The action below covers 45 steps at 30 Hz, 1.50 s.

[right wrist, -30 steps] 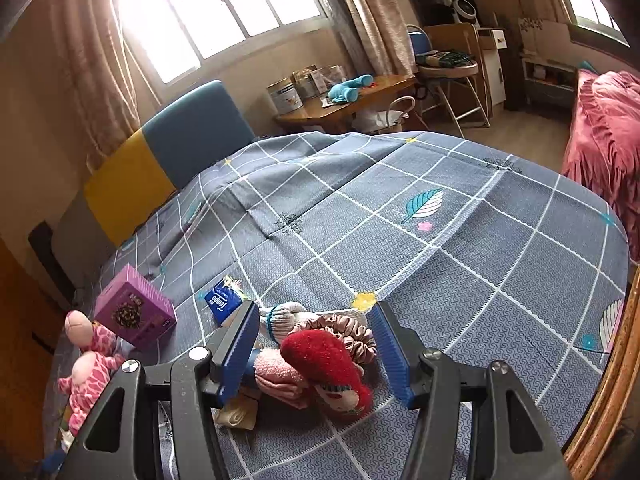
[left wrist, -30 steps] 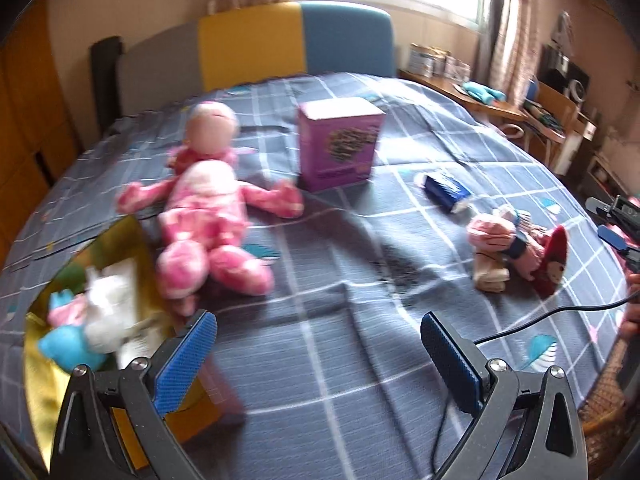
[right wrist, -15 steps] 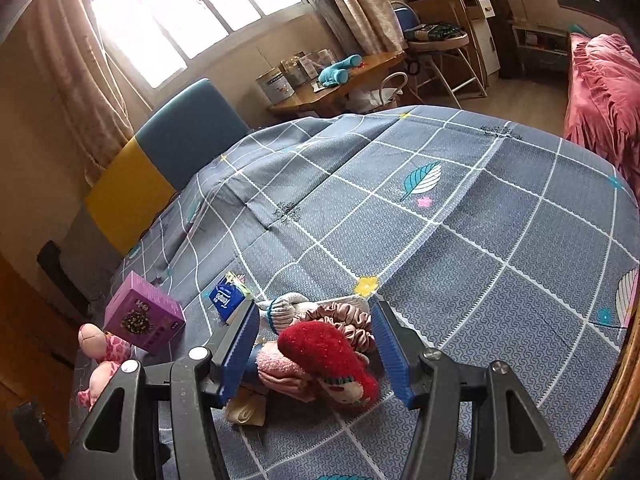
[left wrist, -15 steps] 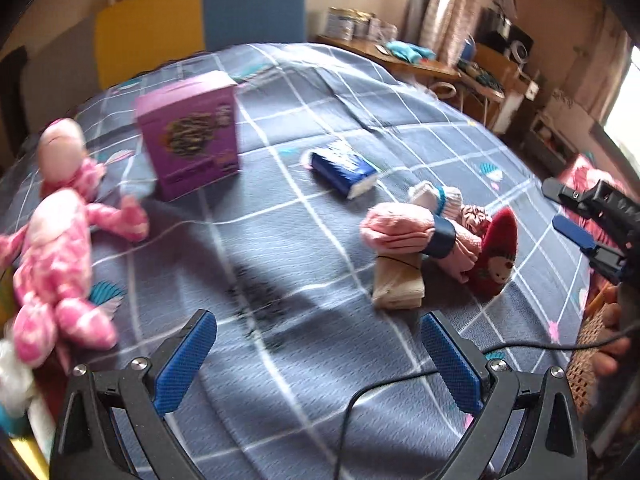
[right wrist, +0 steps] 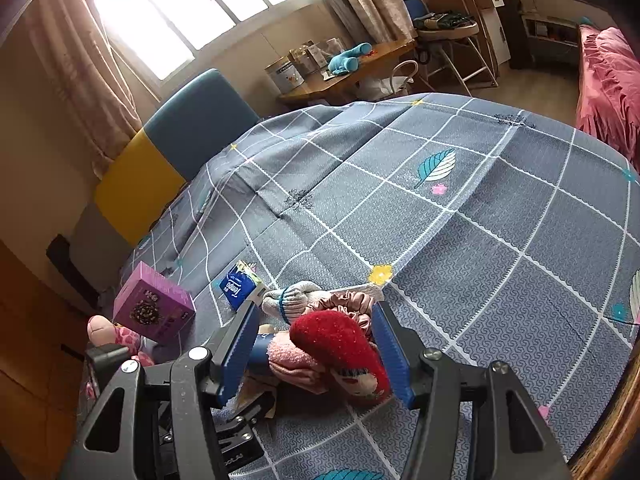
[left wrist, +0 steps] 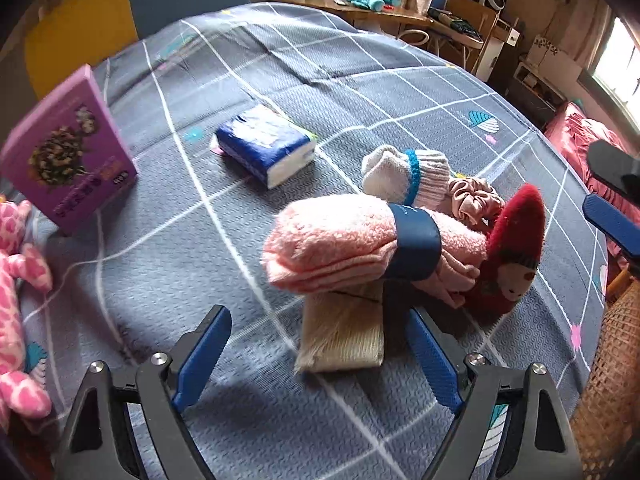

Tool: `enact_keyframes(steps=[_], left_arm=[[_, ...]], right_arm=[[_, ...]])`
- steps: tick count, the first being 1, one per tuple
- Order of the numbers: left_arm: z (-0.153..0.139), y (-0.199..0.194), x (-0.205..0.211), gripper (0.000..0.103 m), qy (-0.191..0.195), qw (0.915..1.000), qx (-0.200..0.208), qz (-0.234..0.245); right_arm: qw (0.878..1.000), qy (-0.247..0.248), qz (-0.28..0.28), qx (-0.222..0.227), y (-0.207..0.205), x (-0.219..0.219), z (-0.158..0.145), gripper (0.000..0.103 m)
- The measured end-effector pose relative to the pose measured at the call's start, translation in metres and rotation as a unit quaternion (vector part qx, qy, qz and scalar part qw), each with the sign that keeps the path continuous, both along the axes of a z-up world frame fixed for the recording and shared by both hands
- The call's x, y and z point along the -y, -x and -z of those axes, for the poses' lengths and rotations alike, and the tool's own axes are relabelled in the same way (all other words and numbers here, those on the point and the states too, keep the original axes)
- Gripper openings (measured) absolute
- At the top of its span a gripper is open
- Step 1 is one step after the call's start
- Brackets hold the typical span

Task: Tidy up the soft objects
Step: 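Grasp the beige mesh cloth with the left tool while the right tool approaches the Tempo pack, then grasp the blue Tempo tissue pack with the right tool while the left tool lifts the mesh cloth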

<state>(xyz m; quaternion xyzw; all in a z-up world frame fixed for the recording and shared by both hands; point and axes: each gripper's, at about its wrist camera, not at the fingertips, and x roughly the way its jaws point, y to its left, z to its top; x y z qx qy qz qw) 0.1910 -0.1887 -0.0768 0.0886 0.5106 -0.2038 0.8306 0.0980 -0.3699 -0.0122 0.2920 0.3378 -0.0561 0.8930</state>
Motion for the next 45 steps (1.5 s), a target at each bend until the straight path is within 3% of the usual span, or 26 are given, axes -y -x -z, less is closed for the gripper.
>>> enact_keyframes(steps=[5,8,14,21,26,31,36,45], left_arm=[[0.015,-0.007,0.002,0.042,0.018,0.9994,-0.025,0.018],[0.008,0.003,-0.007,0.042,0.032,0.9992,-0.013,0.023],[-0.01,0.031,-0.071,0.042,0.08,0.9967,0.007,-0.01],[-0.001,0.061,-0.165,0.043,0.09,0.9894,0.01,-0.113],[0.012,0.068,-0.186,0.044,0.087,0.9871,0.008,-0.134],[0.013,0.067,-0.178,0.045,0.058,0.9912,0.013,-0.118],[0.014,0.065,-0.175,0.047,0.046,0.9925,0.014,-0.112],[0.016,0.07,-0.171,0.047,0.035,0.993,0.03,-0.109]], right_arm=[[1.0,0.005,-0.007,-0.001,-0.002,-0.003,0.0,0.059],[1.0,0.008,-0.012,0.001,-0.002,-0.005,0.0,0.059],[1.0,0.017,-0.022,0.002,-0.003,-0.01,-0.002,0.059],[0.999,0.031,-0.039,-0.005,-0.006,-0.018,-0.001,0.059],[0.994,0.059,-0.088,-0.017,-0.012,-0.041,-0.001,0.059],[0.981,0.092,-0.165,-0.033,-0.03,-0.077,-0.008,0.059],[0.964,0.145,-0.218,-0.053,-0.08,-0.107,-0.016,0.061],[0.927,0.223,-0.261,-0.148,-0.196,-0.148,0.028,0.063]])
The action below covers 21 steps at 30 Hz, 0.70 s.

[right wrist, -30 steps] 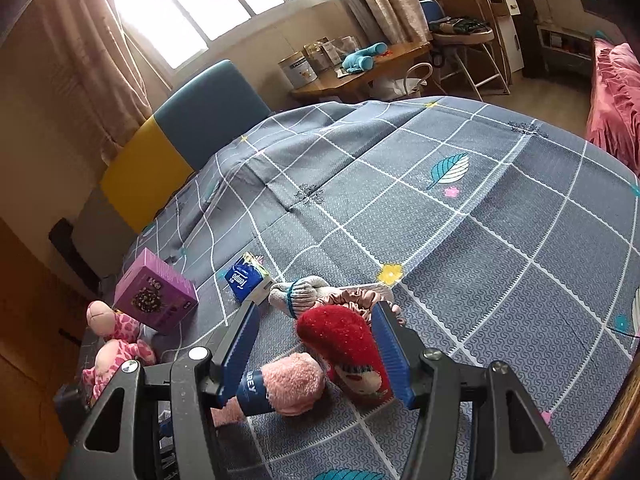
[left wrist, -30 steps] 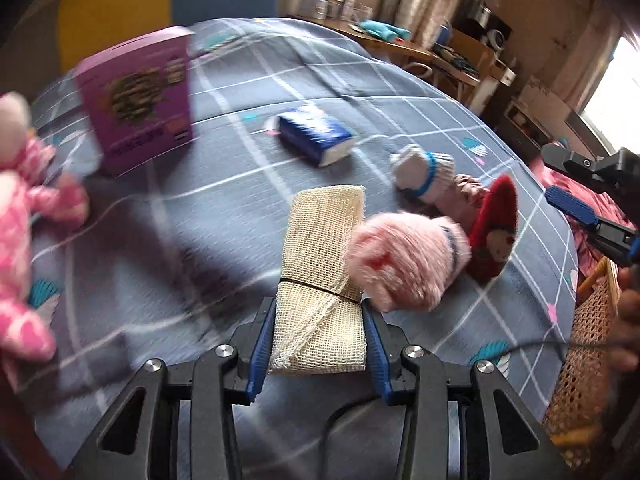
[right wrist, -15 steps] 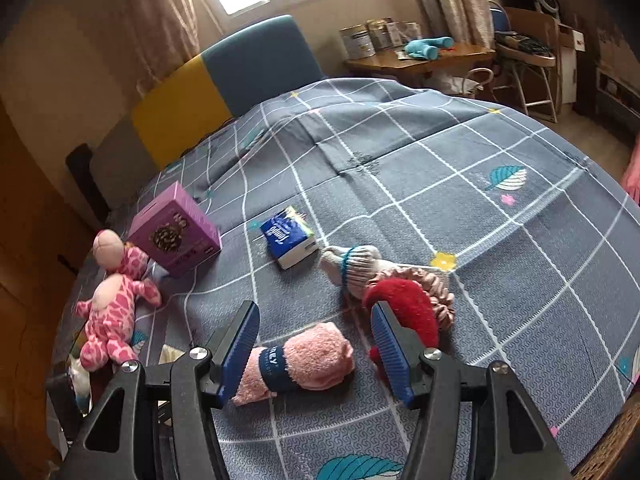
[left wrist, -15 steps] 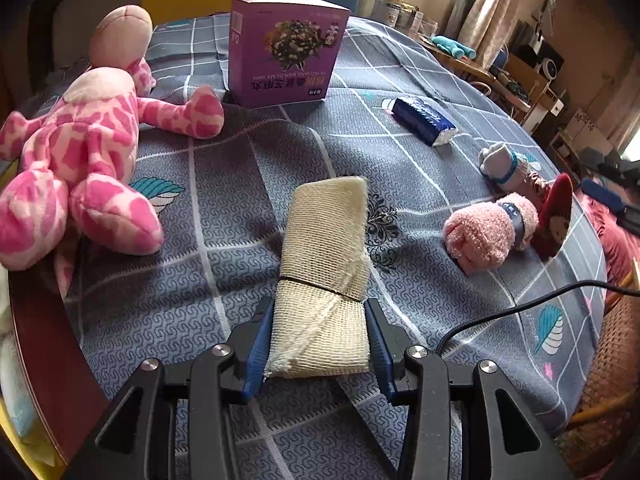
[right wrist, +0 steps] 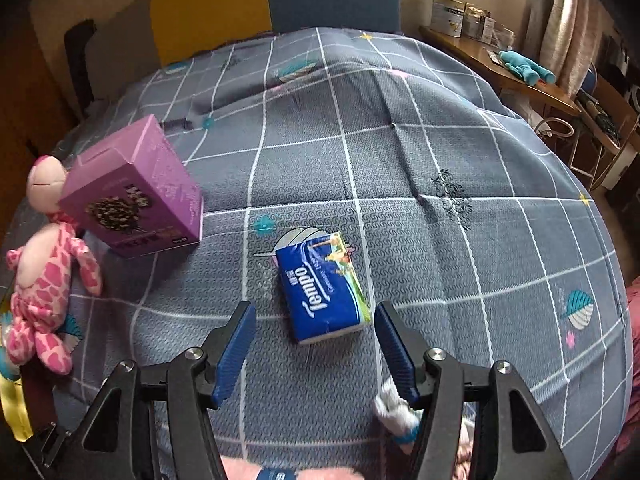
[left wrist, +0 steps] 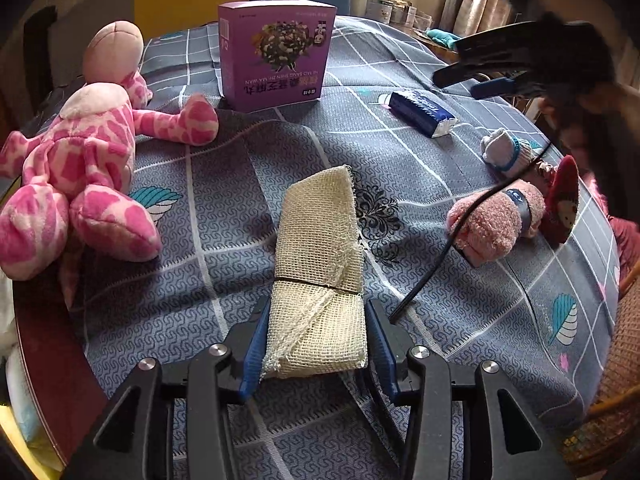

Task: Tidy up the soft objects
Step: 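Grasp the blue Tempo tissue pack with the right tool while the left tool lifts the mesh cloth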

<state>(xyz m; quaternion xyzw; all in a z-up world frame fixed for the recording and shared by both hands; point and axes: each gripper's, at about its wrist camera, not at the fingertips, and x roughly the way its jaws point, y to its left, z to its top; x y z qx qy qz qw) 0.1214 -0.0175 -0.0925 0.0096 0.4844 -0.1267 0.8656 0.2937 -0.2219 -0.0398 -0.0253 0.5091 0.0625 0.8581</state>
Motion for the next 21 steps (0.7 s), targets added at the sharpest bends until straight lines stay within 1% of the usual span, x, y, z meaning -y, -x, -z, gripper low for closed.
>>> enact_keyframes(steps=[2,5,6,7,9,10,12,14,16,19,21], left_arm=[[0.0,0.0,-0.001,0.047,0.003,1.0,-0.001,-0.001],[-0.001,0.0,-0.002,0.047,0.01,0.9999,-0.002,-0.003],[-0.001,0.0,-0.003,0.047,0.012,0.9999,-0.002,-0.004],[-0.001,0.0,-0.004,0.047,0.014,0.9999,-0.001,-0.004],[-0.001,0.001,-0.004,0.046,0.016,0.9999,0.002,-0.004],[-0.001,0.001,-0.004,0.045,0.017,0.9998,0.002,-0.005],[-0.001,0.001,-0.005,0.044,0.018,0.9998,0.003,-0.007],[-0.001,0.002,-0.006,0.043,0.02,0.9997,0.006,-0.01],[-0.002,0.004,-0.006,0.042,0.022,0.9997,0.008,-0.011],[-0.006,0.006,-0.011,0.042,0.029,0.9994,0.009,-0.019],[-0.01,0.009,-0.014,0.042,0.032,0.9991,0.014,-0.023]], right_arm=[[1.0,0.016,-0.011,-0.023,-0.017,-0.008,0.013,0.064],[0.998,0.032,-0.021,-0.054,-0.032,-0.014,0.034,0.064],[0.997,0.046,-0.02,-0.054,-0.034,-0.015,0.039,0.065],[0.997,0.06,-0.019,-0.044,-0.034,-0.016,0.041,0.058],[0.998,0.05,-0.026,-0.037,-0.029,-0.016,0.037,0.046],[0.998,0.046,-0.029,-0.029,-0.024,-0.017,0.031,0.036],[0.999,0.034,-0.04,-0.01,-0.009,-0.019,0.017,0.03],[0.998,0.022,-0.057,0.003,0.012,-0.024,0.006,0.029],[0.997,0.005,-0.082,0.006,0.033,-0.032,0.001,0.029],[0.993,-0.015,-0.114,-0.007,0.063,-0.043,0.006,0.029],[0.989,-0.023,-0.142,-0.02,0.077,-0.057,0.018,0.029]])
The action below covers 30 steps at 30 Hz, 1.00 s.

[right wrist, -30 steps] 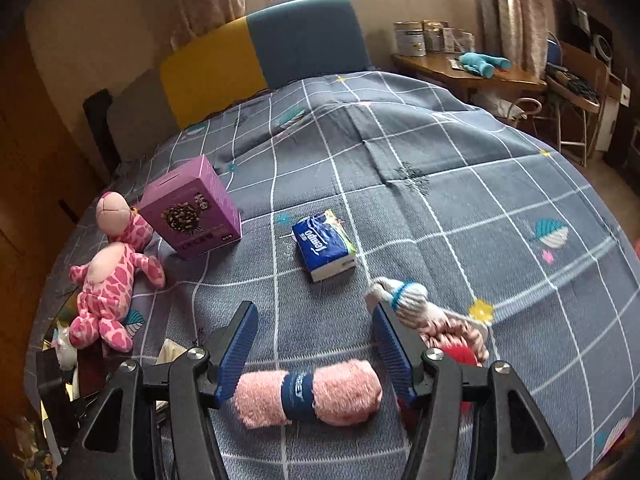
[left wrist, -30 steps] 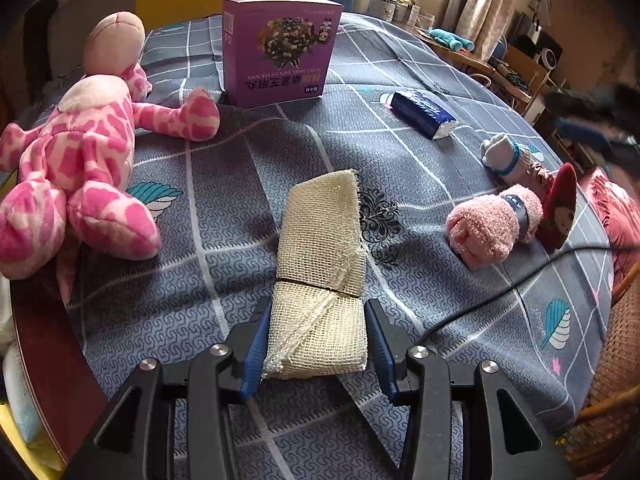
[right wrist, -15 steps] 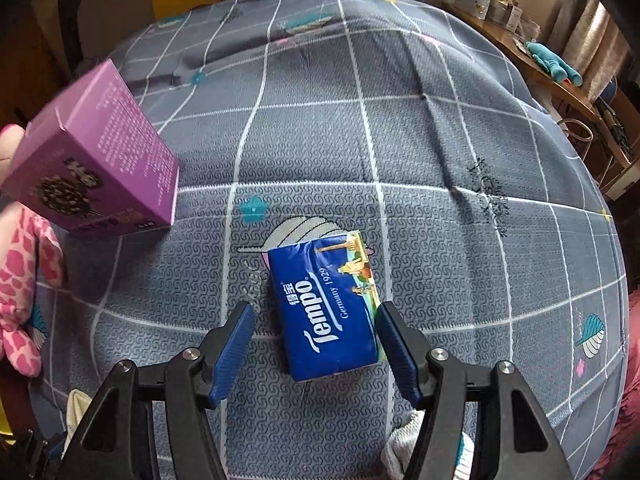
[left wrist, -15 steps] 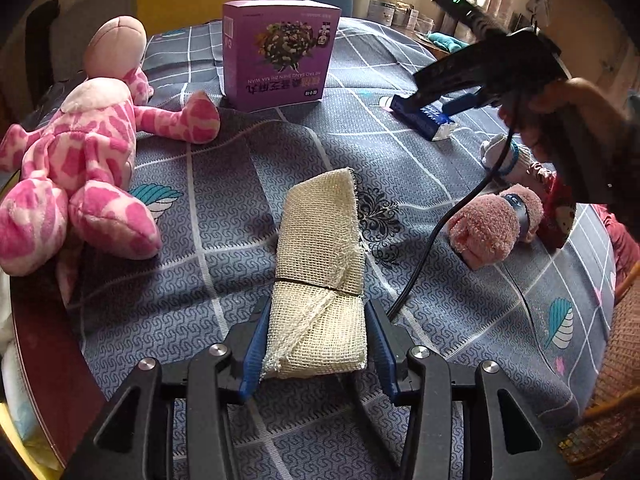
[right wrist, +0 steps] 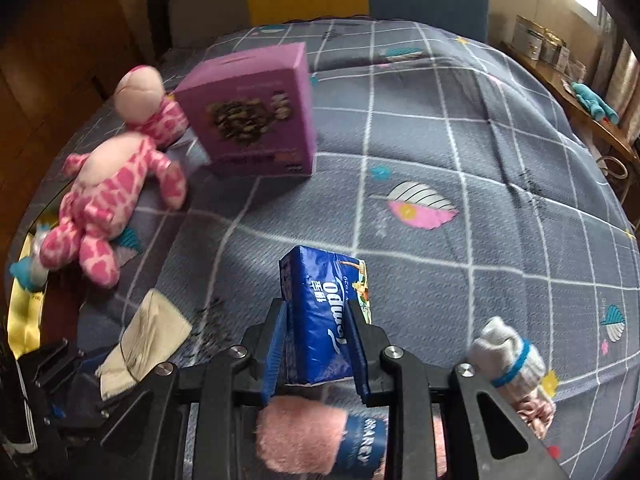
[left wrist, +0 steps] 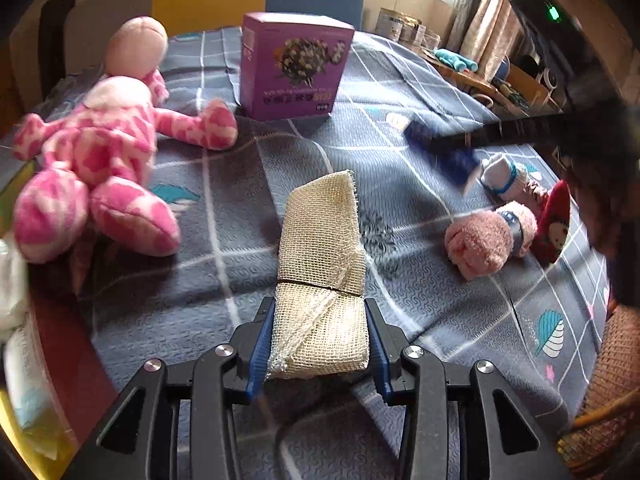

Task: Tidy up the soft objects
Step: 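Grasp the blue Tempo tissue pack with the right tool while the left tool lifts the mesh cloth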

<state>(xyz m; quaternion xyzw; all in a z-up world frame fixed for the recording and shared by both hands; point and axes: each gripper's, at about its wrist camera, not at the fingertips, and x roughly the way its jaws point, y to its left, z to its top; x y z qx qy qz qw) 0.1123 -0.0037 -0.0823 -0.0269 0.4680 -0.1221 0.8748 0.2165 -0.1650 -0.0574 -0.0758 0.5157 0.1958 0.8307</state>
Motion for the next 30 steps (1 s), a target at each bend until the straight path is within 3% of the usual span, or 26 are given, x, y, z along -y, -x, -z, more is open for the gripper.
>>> enact_keyframes(steps=[2,4,10,18,20,24,29,30], left_arm=[[-0.008,0.004,-0.003,0.042,-0.002,1.0,0.008,-0.004],[-0.015,0.009,-0.006,0.042,-0.002,0.9998,0.016,-0.007],[-0.034,0.028,-0.015,0.043,0.004,0.9994,0.032,-0.011],[-0.059,0.049,-0.025,0.043,0.019,0.9982,0.053,-0.019],[-0.066,0.055,-0.028,0.043,0.02,0.9976,0.062,-0.023],[-0.082,0.066,-0.038,0.043,0.022,0.996,0.078,-0.038],[-0.093,0.078,-0.058,0.043,0.032,0.994,0.082,-0.064],[-0.095,0.08,-0.062,0.043,0.033,0.9934,0.085,-0.069]], right_arm=[[1.0,-0.006,-0.018,-0.016,0.012,-0.009,0.011,0.031],[1.0,0.008,-0.025,-0.008,0.02,-0.016,0.017,0.041],[0.998,0.049,-0.042,0.007,0.017,-0.024,0.018,0.052],[0.995,0.076,-0.059,-0.014,0.008,-0.041,0.031,0.056],[0.996,0.083,-0.039,-0.012,0.007,-0.042,0.031,0.045],[0.997,0.066,-0.034,0.014,0.021,-0.049,0.014,0.008],[0.998,0.038,-0.046,0.038,0.039,-0.053,-0.002,0.013],[0.998,0.03,-0.04,0.037,0.039,-0.05,-0.004,0.031]])
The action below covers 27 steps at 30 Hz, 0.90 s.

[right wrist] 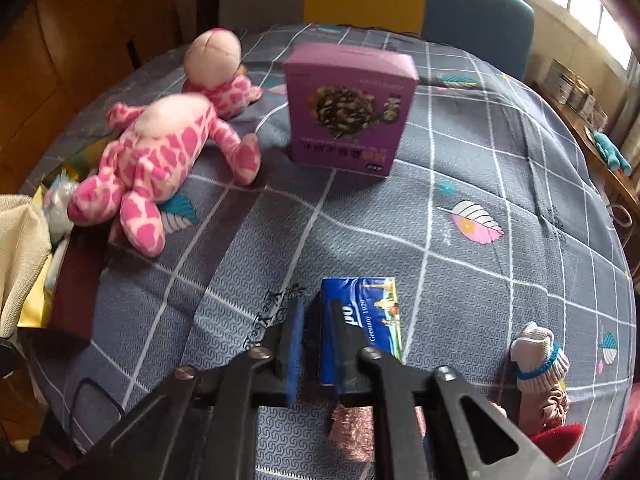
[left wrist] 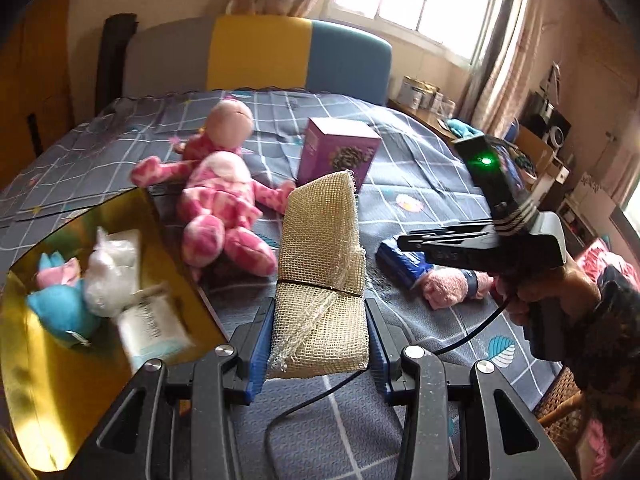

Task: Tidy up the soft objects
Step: 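Grasp the blue Tempo tissue pack with the right tool while the left tool lifts the mesh cloth, then regrip the Tempo pack with the right tool while the left tool drops the mesh cloth into the tray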

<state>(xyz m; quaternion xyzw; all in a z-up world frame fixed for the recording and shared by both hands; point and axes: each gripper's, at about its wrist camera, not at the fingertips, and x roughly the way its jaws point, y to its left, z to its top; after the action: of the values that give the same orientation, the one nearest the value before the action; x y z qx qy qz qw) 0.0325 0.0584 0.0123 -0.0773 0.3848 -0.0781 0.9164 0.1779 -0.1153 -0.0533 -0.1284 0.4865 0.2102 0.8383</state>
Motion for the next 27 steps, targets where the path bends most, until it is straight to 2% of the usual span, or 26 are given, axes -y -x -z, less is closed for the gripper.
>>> enact_keyframes(steps=[1,4,7,12,15,16,17,19,23,27], left_arm=[[-0.001,0.002,-0.002,0.043,0.001,1.0,0.002,-0.003],[-0.003,0.008,-0.007,0.043,0.005,0.9999,0.006,-0.008],[-0.005,0.012,-0.01,0.043,0.004,0.9999,0.011,-0.009],[-0.009,0.016,-0.013,0.043,0.006,0.9998,0.015,-0.01],[-0.011,0.019,-0.016,0.043,0.005,0.9997,0.017,-0.014],[-0.011,0.02,-0.017,0.043,0.005,0.9997,0.017,-0.016],[-0.012,0.021,-0.018,0.043,0.004,0.9996,0.018,-0.02],[-0.012,0.023,-0.023,0.043,0.003,0.9994,0.017,-0.028],[-0.01,0.03,-0.045,0.043,0.007,0.9981,0.015,-0.059],[-0.006,0.038,-0.083,0.043,0.024,0.994,0.008,-0.106]], right_arm=[[1.0,-0.011,0.005,-0.007,-0.002,0.005,-0.002,0.044],[1.0,-0.006,0.012,-0.011,-0.009,0.014,-0.003,0.055],[0.999,0.023,0.003,-0.024,-0.016,0.014,0.004,0.062],[0.997,0.045,-0.002,-0.058,-0.028,0.006,0.025,0.067],[0.995,0.068,0.014,-0.065,-0.033,-0.002,0.042,0.063],[0.996,0.075,0.025,-0.052,-0.032,-0.002,0.042,0.05],[0.996,0.07,0.031,-0.044,-0.031,-0.003,0.04,0.049],[0.997,0.056,0.036,-0.031,-0.025,-0.004,0.03,0.037],[0.999,0.037,0.001,0.01,0.004,-0.017,0.004,0.035],[0.998,0.026,-0.044,0.022,0.037,-0.025,-0.005,0.033]])
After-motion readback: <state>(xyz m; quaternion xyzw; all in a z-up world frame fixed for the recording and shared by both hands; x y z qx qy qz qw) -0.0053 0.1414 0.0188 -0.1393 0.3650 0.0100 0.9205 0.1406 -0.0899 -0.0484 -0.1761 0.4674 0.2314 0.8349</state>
